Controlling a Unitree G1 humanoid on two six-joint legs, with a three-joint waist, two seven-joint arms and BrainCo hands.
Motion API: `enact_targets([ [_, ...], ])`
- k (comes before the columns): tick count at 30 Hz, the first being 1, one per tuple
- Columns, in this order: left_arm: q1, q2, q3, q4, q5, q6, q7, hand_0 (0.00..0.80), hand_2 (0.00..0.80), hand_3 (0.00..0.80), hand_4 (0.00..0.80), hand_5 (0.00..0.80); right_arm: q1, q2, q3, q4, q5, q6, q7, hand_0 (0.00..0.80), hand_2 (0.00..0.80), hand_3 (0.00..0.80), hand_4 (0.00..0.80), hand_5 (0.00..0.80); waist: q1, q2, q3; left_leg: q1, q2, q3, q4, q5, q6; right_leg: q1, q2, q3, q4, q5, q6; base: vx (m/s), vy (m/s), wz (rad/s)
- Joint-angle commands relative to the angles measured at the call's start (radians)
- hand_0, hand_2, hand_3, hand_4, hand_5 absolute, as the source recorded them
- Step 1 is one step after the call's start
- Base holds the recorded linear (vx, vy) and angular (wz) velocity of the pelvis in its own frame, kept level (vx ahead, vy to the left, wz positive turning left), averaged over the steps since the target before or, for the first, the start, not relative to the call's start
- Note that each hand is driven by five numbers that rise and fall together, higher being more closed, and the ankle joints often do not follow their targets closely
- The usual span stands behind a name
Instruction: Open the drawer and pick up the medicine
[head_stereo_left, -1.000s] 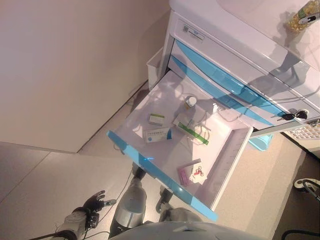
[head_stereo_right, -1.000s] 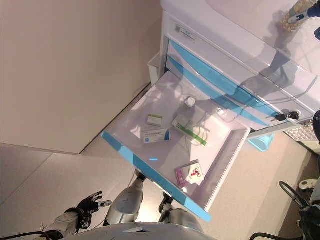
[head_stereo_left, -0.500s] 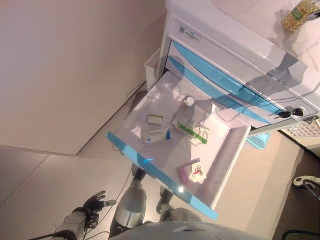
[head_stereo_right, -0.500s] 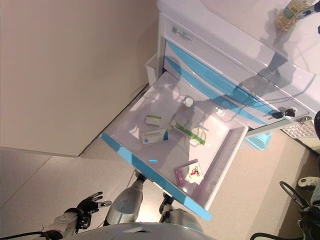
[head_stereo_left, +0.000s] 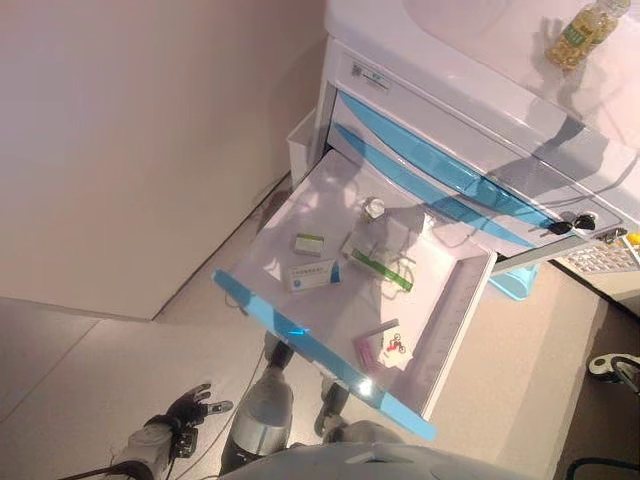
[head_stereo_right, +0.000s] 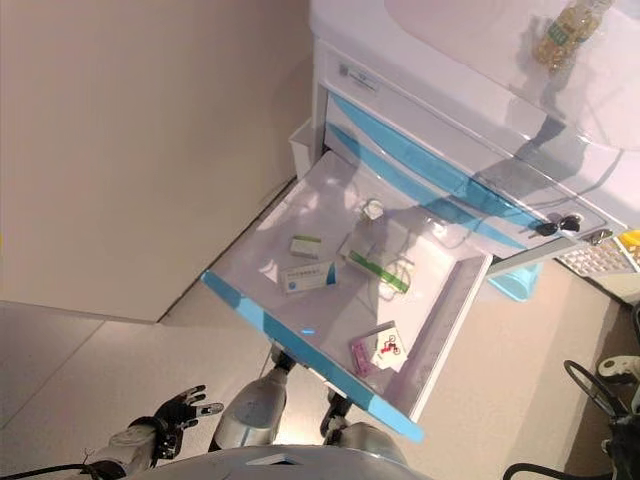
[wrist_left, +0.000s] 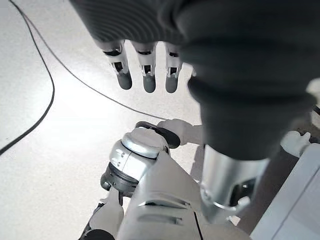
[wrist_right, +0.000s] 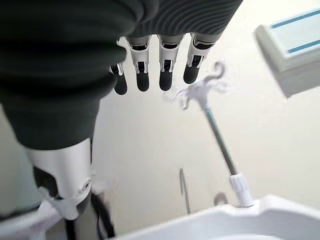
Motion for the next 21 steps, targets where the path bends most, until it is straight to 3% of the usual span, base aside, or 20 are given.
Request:
enact_targets([
  [1, 0.070, 0.021, -0.016, 0.052, 0.047, 0.006, -0.018, 0.000, 0.000, 0.000, 0.000, 0.000, -0.007, -0.074, 0.039, -0.033, 0.041, -0.032, -0.055, 0.000, 0.000, 0.000, 0.000, 0.000, -0.032, -0.020, -0.099, 0.053, -0.024, 0.029, 0.030, -0.153, 0.023, -0.035, -0.051, 0.029, 0.053, 0.045, 0.077, -0.022, 0.003, -0.09],
  [6, 0.058, 0.017, -0.021, 0.078, 0.079, 0.026, -0.027, 0.000, 0.000, 0.000, 0.000, 0.000, 0.109, -0.100, -0.081, -0.054, 0.096, -0.084, -0.077, 0.000, 0.000, 0.000, 0.000, 0.000, -0.071, -0.011, -0.135, 0.077, -0.029, 0.063, 0.057, -0.185, 0.034, -0.022, -0.055, 0.070, 0.056, 0.045, 0.083, -0.006, 0.002, -0.23],
  [11, 0.046, -0.003, -0.022, 0.062, 0.096, 0.063, -0.025, 0.000, 0.000, 0.000, 0.000, 0.000, 0.327, -0.091, -0.308, -0.182, 0.259, -0.132, -0.089, 0.000, 0.000, 0.000, 0.000, 0.000, -0.120, 0.006, -0.159, 0.098, -0.027, 0.104, 0.079, -0.213, 0.041, -0.017, -0.055, 0.115, 0.058, 0.048, 0.088, -0.033, -0.003, -0.31],
  [16, 0.034, -0.033, -0.032, 0.064, 0.103, 0.089, -0.028, 0.000, 0.000, 0.000, 0.000, 0.000, 0.654, 0.016, -0.609, -0.425, 0.403, -0.231, -0.103, 0.000, 0.000, 0.000, 0.000, 0.000, -0.183, 0.032, -0.173, 0.124, -0.023, 0.137, 0.087, -0.230, 0.044, -0.017, -0.048, 0.173, 0.074, 0.041, 0.083, -0.041, 0.028, -0.45],
  [19, 0.030, -0.039, -0.033, 0.078, 0.106, 0.081, -0.028, 0.000, 0.000, 0.000, 0.000, 0.000, 0.728, 0.049, -0.670, -0.477, 0.420, -0.250, -0.095, 0.000, 0.000, 0.000, 0.000, 0.000, -0.196, 0.034, -0.177, 0.129, -0.021, 0.147, 0.083, -0.231, 0.044, -0.018, -0.046, 0.184, 0.076, 0.040, 0.082, -0.027, 0.011, -0.45],
  [20, 0.023, -0.064, -0.016, 0.088, 0.112, 0.083, -0.027, 0.000, 0.000, 0.000, 0.000, 0.000, 0.887, 0.127, -0.775, -0.614, 0.420, -0.271, -0.085, 0.000, 0.000, 0.000, 0.000, 0.000, -0.235, 0.047, -0.180, 0.131, -0.021, 0.161, 0.078, -0.223, 0.044, -0.030, -0.045, 0.206, 0.083, 0.045, 0.081, -0.036, 0.012, -0.37],
  [21, 0.024, -0.067, -0.013, 0.092, 0.116, 0.080, -0.027, 0.000, 0.000, 0.000, 0.000, 0.000, 0.968, 0.163, -0.823, -0.674, 0.422, -0.274, -0.084, 0.000, 0.000, 0.000, 0.000, 0.000, -0.244, 0.049, -0.183, 0.141, -0.018, 0.168, 0.072, -0.231, 0.044, -0.028, -0.043, 0.215, 0.085, 0.037, 0.081, -0.079, 0.006, -0.26],
])
